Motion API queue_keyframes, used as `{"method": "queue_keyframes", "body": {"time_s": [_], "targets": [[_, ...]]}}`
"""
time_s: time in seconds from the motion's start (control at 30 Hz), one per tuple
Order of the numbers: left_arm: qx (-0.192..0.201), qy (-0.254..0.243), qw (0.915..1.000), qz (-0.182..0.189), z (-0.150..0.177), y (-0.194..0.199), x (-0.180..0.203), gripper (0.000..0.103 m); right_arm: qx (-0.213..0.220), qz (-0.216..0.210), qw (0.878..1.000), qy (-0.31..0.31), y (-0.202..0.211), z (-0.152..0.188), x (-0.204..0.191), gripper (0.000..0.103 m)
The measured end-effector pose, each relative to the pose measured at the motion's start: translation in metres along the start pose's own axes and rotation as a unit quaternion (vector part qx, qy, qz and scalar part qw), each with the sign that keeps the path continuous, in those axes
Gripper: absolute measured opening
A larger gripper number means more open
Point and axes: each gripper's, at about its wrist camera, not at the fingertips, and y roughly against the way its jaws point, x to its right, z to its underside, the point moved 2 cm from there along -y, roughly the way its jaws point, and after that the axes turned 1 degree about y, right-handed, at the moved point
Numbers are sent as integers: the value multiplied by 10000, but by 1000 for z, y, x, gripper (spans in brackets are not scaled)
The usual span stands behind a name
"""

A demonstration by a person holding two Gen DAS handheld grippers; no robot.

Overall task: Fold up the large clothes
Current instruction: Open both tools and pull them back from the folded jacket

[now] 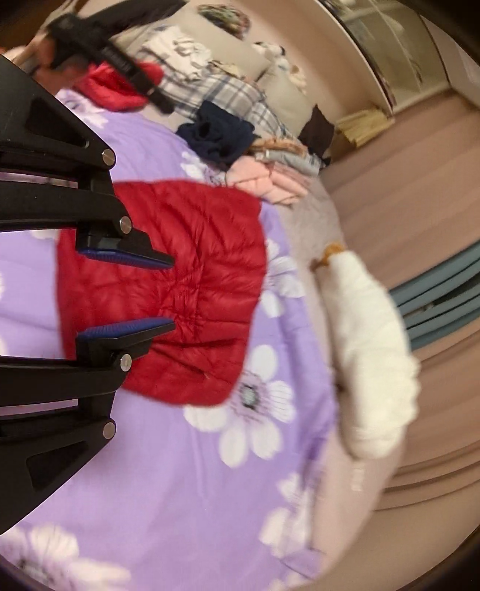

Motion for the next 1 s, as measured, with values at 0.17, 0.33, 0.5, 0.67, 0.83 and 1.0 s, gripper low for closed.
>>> {"method": "queue_keyframes", "body": {"time_s": [0.17, 0.33, 0.5, 0.67, 0.83, 1.0], "targets": [[317, 169, 9981, 498, -13, 83, 6, 46, 337, 149, 9980, 519, 71, 5, -25, 44], [709, -188, 9971, 212, -15, 134, 17, 83, 560, 256, 9951, 772, 109, 13, -42, 59], [1071, -297, 9933, 328, -9, 173, 21, 99, 859, 82, 9926, 852, 134, 22, -52, 86], [1398, -431, 9892, 97, -6, 196, 26, 103, 1127, 181, 9897, 865, 148, 24, -53, 96], [1552, -650, 9857, -81, -2, 205, 30, 103, 1178, 162, 9882, 964, 156, 31, -55, 96], [908, -278, 9941, -527, -6, 153, 20, 101, 1269, 293, 9856, 1077, 135, 32, -45, 102]]}}
